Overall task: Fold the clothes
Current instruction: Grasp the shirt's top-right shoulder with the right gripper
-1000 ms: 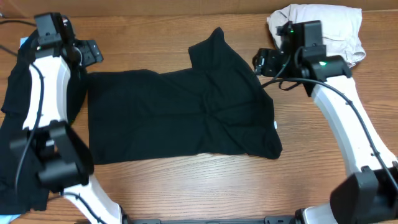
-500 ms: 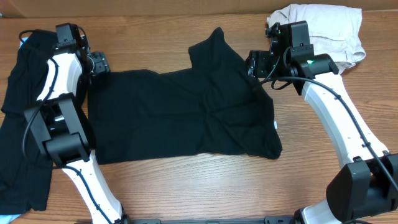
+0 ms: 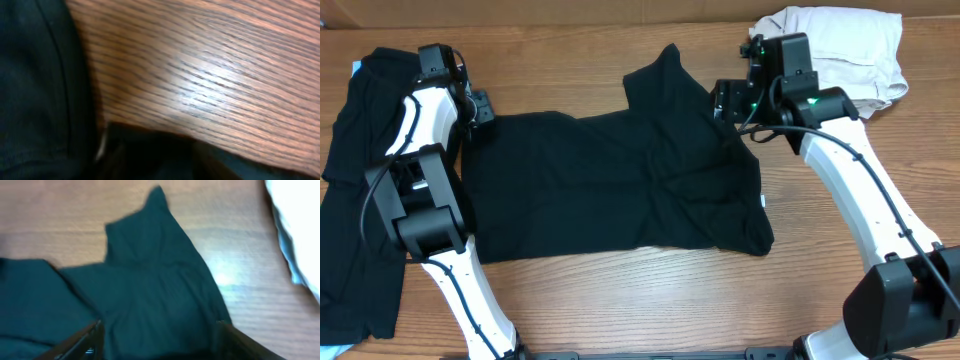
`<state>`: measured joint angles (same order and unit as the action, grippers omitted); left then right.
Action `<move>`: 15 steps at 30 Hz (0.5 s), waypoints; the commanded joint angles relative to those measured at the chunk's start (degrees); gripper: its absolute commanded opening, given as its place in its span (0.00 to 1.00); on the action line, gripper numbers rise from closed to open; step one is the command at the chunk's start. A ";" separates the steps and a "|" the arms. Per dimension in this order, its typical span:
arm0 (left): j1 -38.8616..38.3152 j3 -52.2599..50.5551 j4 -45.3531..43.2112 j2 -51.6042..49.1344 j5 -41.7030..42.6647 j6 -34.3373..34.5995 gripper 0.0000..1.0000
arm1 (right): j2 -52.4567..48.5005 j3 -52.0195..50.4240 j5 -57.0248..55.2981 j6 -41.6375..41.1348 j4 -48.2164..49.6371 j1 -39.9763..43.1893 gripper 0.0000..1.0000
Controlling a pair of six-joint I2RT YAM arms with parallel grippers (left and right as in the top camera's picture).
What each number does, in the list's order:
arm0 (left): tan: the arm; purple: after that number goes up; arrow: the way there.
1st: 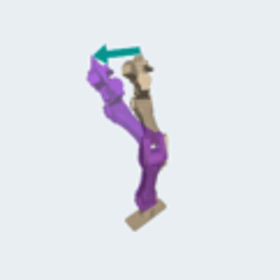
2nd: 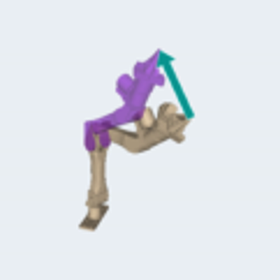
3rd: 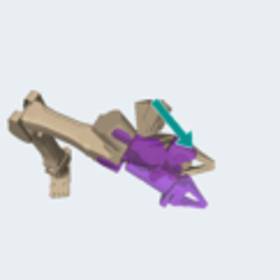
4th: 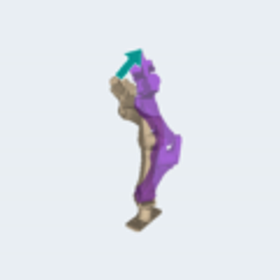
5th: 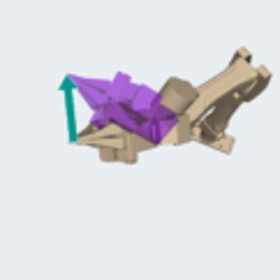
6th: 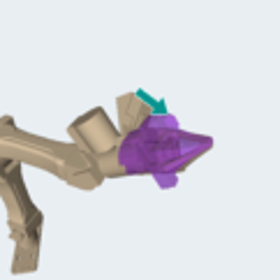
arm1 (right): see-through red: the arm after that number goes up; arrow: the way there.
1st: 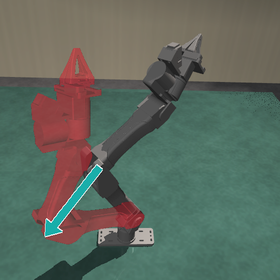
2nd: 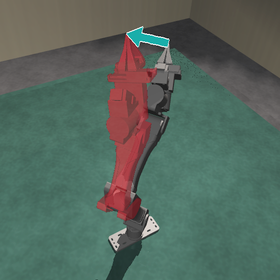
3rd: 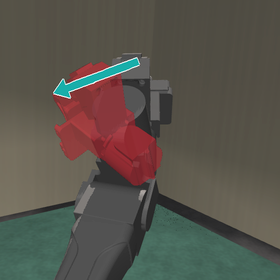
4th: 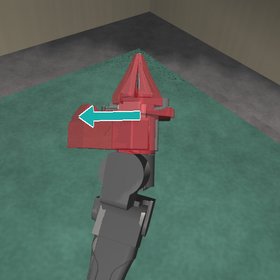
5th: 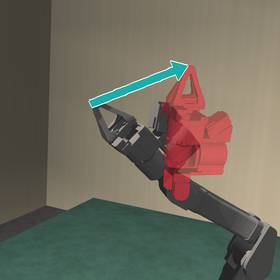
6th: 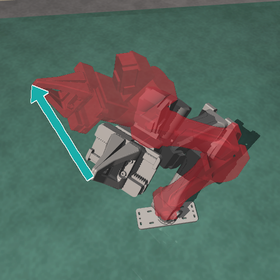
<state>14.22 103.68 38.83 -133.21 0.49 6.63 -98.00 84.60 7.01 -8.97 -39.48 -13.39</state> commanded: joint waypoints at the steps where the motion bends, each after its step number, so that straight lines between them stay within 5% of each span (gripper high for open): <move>1: -0.37 1.05 0.94 -1.51 -0.94 -0.22 0.16 | -0.94 1.29 -1.09 0.48 4.31 -1.77 0.67; 2: -0.37 1.05 1.33 -1.51 -0.92 -0.20 0.04 | -1.25 1.29 -1.79 0.46 5.95 -2.03 0.64; 11: -0.37 1.05 5.20 -1.51 -0.94 0.20 0.04 | -12.15 1.44 -7.54 0.46 23.32 -2.16 0.61; 15: -0.37 1.05 6.12 -1.51 -0.92 0.22 0.04 | -18.25 3.89 -7.56 0.48 23.45 -0.92 0.61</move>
<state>14.22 104.47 43.77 -133.21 -0.01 6.85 -112.62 85.67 1.08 -8.75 -15.94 -15.42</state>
